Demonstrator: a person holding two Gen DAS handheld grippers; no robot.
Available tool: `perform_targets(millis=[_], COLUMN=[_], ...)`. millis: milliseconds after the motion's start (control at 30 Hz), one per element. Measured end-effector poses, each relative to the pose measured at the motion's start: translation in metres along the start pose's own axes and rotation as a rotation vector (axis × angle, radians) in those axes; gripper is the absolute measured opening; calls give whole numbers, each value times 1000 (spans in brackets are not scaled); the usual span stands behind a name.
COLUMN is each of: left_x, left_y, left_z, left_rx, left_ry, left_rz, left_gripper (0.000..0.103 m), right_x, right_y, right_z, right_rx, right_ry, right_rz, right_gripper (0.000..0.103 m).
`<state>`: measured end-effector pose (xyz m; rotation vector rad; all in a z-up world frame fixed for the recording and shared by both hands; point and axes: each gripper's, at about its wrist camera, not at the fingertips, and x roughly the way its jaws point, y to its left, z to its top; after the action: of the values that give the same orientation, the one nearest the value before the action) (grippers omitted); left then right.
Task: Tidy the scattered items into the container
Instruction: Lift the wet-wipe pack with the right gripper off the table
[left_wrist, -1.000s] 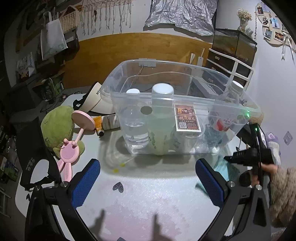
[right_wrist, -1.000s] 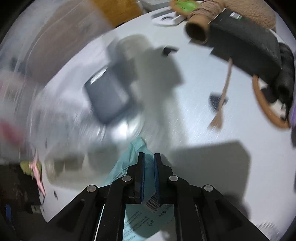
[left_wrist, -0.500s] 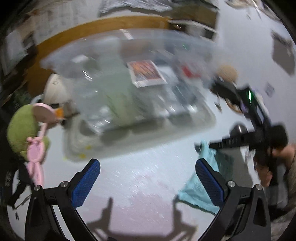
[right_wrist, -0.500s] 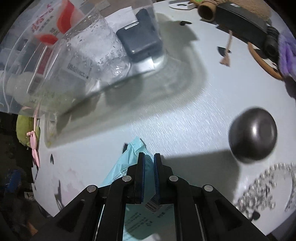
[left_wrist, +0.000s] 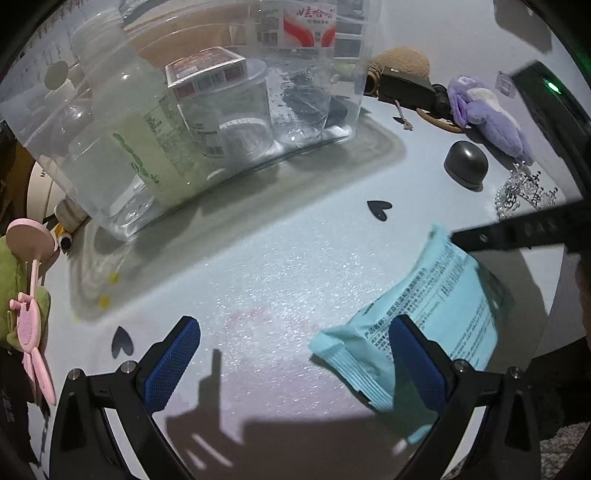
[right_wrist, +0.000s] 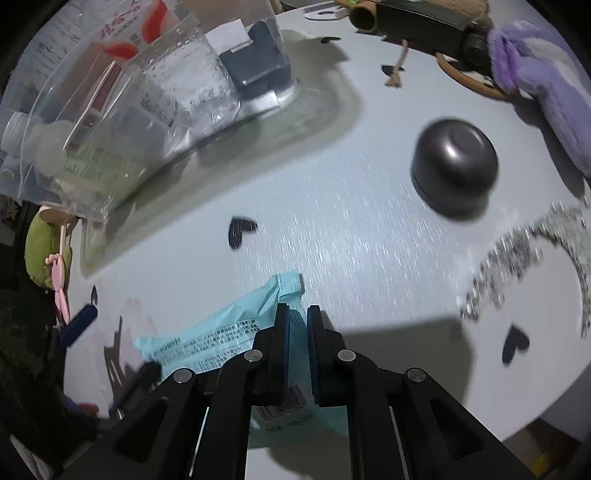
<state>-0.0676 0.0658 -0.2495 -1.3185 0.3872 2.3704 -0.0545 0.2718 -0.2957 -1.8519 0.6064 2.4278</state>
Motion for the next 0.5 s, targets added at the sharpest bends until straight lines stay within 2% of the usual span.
perform_targets(millis=[167,333,500], left_x=[0,8,15], left_y=[9,22,0], left_z=[-8,-22,-22], left_rx=[13,-7,63], left_ry=[21,90,95], left_rz=[22,68,43], left_gripper=[102,102,102], right_x=[-1,0,-3], right_y=[-9,-10,-9], right_z=[-18,-25,-30], right_rx=[47,62,51], right_ry=[13,20,39], right_rz=[7,7,22], right_gripper=[10,10,10])
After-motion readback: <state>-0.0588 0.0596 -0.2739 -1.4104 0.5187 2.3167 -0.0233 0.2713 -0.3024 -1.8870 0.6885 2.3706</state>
